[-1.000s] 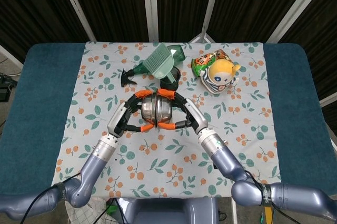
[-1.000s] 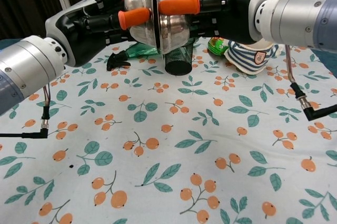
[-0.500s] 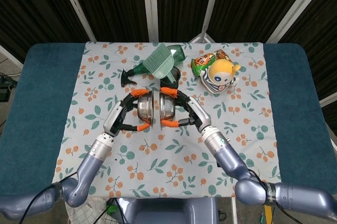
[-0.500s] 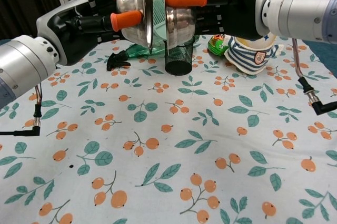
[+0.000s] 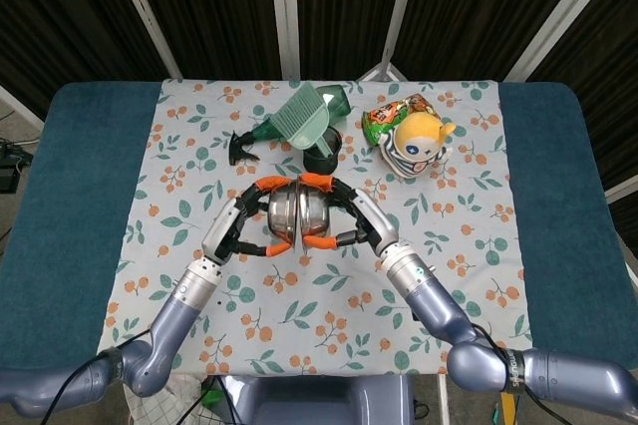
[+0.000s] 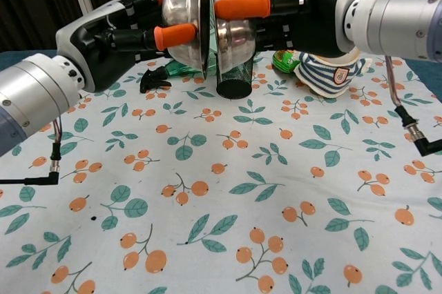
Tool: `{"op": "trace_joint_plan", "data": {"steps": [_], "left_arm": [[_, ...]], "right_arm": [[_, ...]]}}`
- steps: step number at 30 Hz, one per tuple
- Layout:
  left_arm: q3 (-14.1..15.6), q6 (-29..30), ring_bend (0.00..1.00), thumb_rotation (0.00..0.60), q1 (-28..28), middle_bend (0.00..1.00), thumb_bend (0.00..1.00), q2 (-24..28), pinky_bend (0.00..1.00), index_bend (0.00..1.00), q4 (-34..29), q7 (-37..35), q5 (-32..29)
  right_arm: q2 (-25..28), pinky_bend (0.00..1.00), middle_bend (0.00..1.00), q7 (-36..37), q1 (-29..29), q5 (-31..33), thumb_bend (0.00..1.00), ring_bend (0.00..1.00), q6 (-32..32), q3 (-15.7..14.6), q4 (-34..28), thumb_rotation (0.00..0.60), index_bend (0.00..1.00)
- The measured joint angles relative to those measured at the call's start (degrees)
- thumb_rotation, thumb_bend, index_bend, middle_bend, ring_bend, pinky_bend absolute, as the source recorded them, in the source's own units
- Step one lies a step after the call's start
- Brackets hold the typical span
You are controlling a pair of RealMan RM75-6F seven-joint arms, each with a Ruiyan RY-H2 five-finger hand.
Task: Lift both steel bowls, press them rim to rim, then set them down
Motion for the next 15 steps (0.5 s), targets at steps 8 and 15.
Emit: {"op": "trace_joint_plan", "data": {"steps": [8,15], "left_arm": [[0.6,0.1,0.16,0.6,-0.2,0.24,0.07,-0.8,0.39,0.42,1.0,0.2,-0.4],[0.3,1.4,0.16,0.6,0.1,0.24,0.07,1.0,0.39,0.42,0.0,0.2,0.3]], "right_arm": [[0.3,0.22,0.26,0.3,-0.4,0.2,0.07,0.35,-0.5,0.3,-0.4,0.6,0.36],[2.3,0.22,0.26,2.5,-1.9,0.3,0.07,0.35,-0.9,2.1,0.4,0.6,0.37]]}}
